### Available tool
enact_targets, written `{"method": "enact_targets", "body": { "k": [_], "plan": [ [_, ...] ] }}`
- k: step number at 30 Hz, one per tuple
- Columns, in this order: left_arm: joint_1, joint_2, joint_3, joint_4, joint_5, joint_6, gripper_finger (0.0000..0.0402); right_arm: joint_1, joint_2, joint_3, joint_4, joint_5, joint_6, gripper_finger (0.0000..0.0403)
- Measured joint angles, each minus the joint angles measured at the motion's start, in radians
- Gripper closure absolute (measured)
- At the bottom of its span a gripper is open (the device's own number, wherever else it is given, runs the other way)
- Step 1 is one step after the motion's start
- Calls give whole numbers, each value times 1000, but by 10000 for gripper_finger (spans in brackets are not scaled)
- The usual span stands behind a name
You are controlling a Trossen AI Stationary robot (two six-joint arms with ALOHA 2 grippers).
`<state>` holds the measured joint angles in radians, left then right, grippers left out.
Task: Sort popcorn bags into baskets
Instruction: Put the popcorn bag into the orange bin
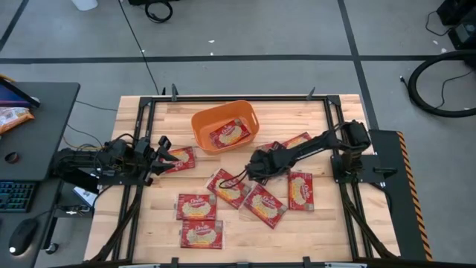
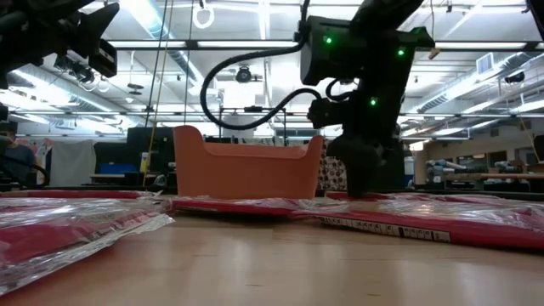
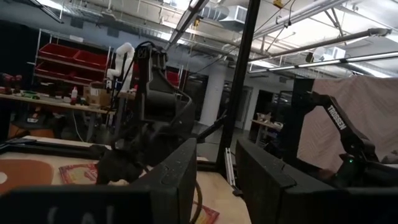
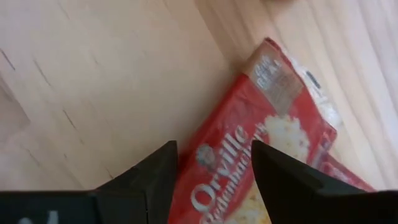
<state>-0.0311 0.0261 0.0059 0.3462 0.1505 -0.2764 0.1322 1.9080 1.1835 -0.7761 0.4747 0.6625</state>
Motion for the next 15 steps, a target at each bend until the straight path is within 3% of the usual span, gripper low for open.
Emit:
{"method": "enact_targets", "body": {
  "k": [8,15],
  "plan": [
    [0,0,0,-1,0,-1,285,0,32,5,-9,-87,25,228],
    [0,0,0,0,0,-6,285,29,29,2,-36,-132,-39,341]
  ]
}}
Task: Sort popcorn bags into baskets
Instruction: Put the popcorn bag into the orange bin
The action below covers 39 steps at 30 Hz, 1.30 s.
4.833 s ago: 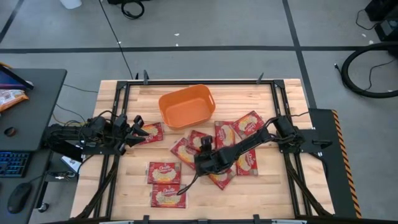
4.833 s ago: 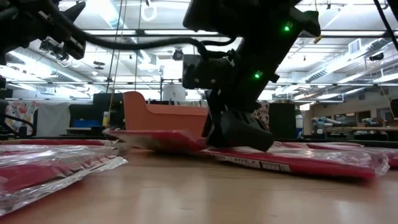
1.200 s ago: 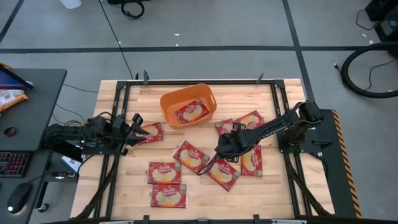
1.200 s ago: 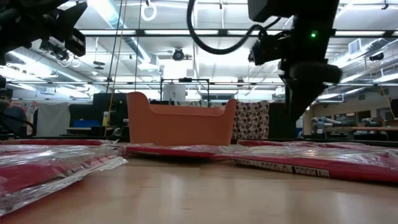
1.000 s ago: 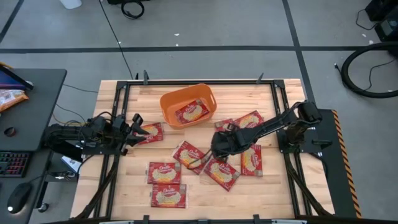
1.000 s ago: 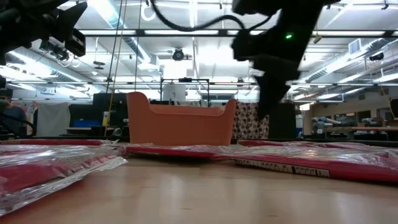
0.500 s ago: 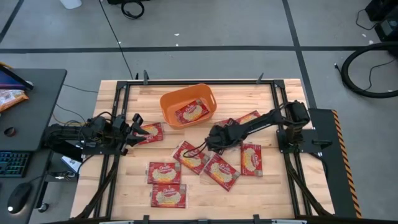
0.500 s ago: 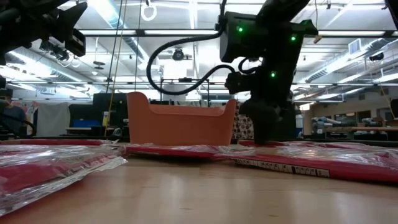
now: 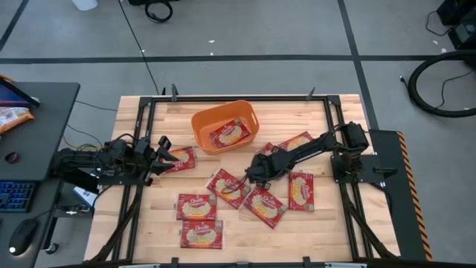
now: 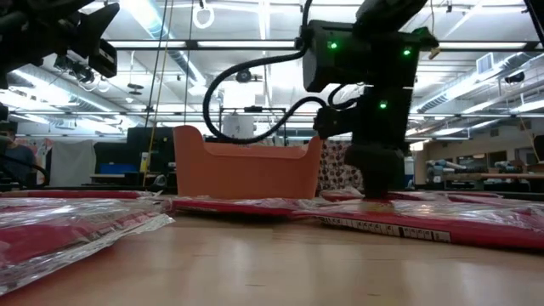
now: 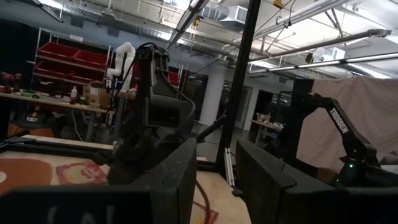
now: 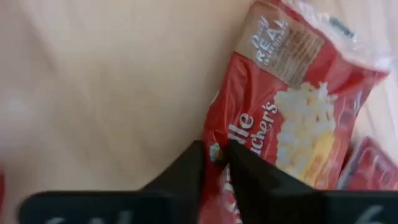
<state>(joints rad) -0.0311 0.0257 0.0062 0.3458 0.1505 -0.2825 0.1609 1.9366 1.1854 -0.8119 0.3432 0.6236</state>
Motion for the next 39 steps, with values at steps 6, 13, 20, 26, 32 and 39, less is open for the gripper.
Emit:
{"method": "enact_targets", "body": {
  "k": [6,13,20,26,32,39],
  "plan": [
    [0,0,0,0,0,-2,285,79,4,41,-17,-27,-113,388],
    [0,0,0,0,0,-3,285,215,5,147,44,88,-438,397],
    [0,0,0,1,0,-3,285,270,5,193,163,387,-781,395],
    [0,0,0,10,0,-3,285,198,8,194,316,419,-1115,395],
    [0,0,0,58,0,-1,285,67,8,194,507,374,-1428,395],
    [0,0,0,76,0,5,285,-118,8,195,625,268,-1580,392]
  ]
}}
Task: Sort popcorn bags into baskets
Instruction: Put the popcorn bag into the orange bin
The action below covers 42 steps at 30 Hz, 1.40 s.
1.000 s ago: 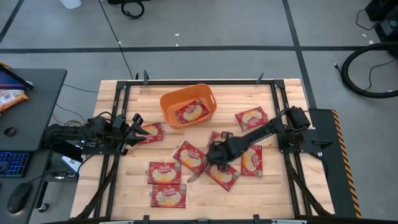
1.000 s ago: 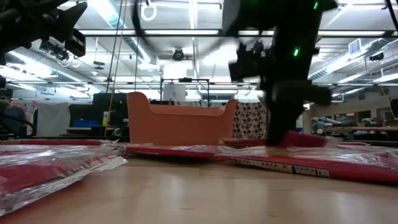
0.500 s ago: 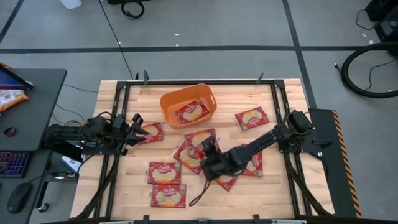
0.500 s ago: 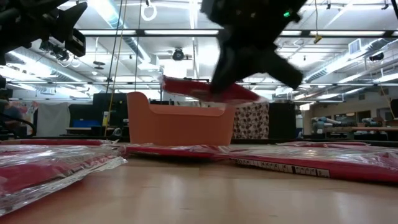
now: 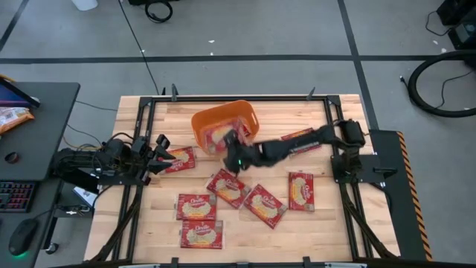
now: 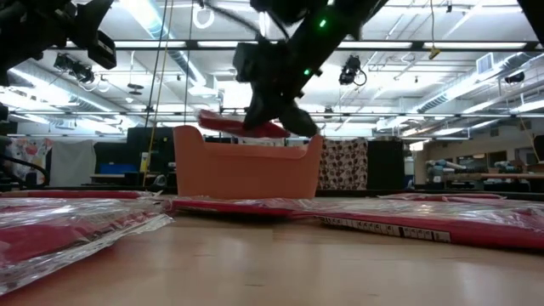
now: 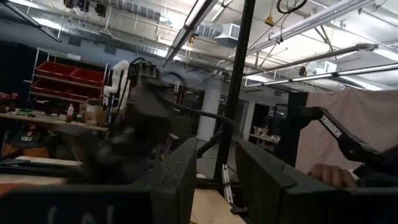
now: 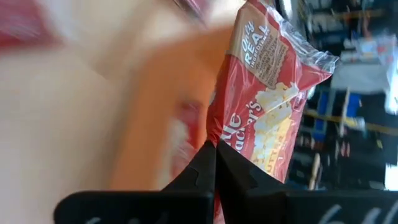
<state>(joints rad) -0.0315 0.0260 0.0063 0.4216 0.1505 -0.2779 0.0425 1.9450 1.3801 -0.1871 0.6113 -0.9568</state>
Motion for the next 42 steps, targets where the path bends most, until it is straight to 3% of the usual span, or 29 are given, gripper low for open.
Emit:
{"method": "enact_targets", "body": {
  "k": [2,7,10,14,18,24,30,34,42],
  "plan": [
    [0,0,0,0,0,0,285,-45,0,0,14,-12,-15,386],
    [0,0,0,-3,0,0,285,-137,0,-2,-3,-184,57,349],
    [0,0,0,-5,0,-10,285,-151,0,-2,-28,-144,121,310],
    [0,0,0,-5,0,-31,285,-85,0,26,-95,-5,210,262],
    [0,0,0,-6,0,4,285,7,-3,54,-139,11,319,234],
    [0,0,0,-1,0,59,285,75,-1,60,-134,-239,606,226],
    [-1,0,0,-29,16,27,285,165,0,59,-184,-262,800,226],
    [-1,0,0,-36,23,22,285,206,0,59,-341,-189,895,227],
    [-1,0,0,-26,23,20,285,197,-9,48,-960,-71,1232,227]
  ]
}}
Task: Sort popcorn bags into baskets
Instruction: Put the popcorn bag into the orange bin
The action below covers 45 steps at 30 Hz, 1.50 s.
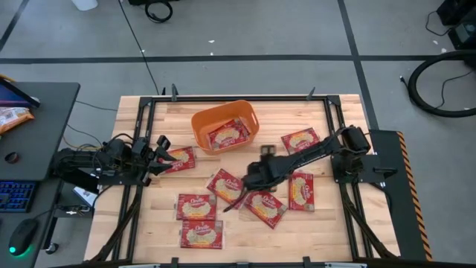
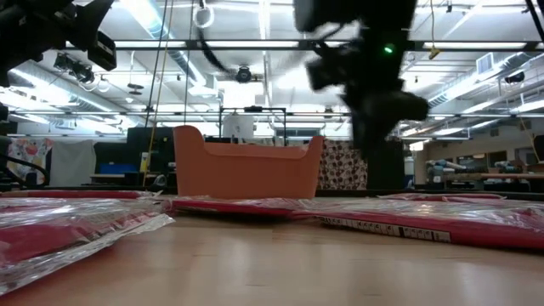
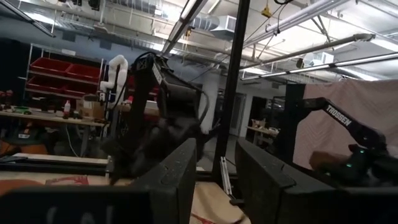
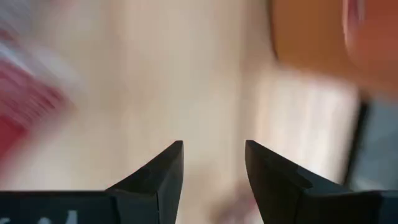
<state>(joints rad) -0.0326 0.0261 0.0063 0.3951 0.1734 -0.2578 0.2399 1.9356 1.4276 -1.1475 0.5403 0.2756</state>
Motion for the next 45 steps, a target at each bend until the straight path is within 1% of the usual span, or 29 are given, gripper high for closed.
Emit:
{"method": "enact_targets", "body": {
  "k": [2,4,12,17,19,23,29,40,45],
  "plan": [
    [0,0,0,0,0,0,285,-4,-5,-30,-106,22,65,226],
    [0,0,0,0,0,-1,285,-5,-27,-78,-156,29,98,225],
    [0,0,0,-4,0,-1,285,-36,-226,-362,-70,-17,112,225],
    [1,0,0,-4,0,-1,285,-115,-314,-482,-60,-69,109,224],
    [1,0,0,-4,0,-1,285,-156,-321,-506,-56,-91,98,224],
    [1,0,0,-4,0,-1,285,-230,-316,-538,-33,-94,58,225],
    [1,0,0,-3,0,-1,285,-304,-285,-543,14,-96,-18,226],
    [1,0,0,-4,0,-1,285,-330,-235,-594,84,-112,-84,226],
    [1,0,0,-1,0,-1,285,-338,-235,-618,112,-86,-116,230]
  ]
}}
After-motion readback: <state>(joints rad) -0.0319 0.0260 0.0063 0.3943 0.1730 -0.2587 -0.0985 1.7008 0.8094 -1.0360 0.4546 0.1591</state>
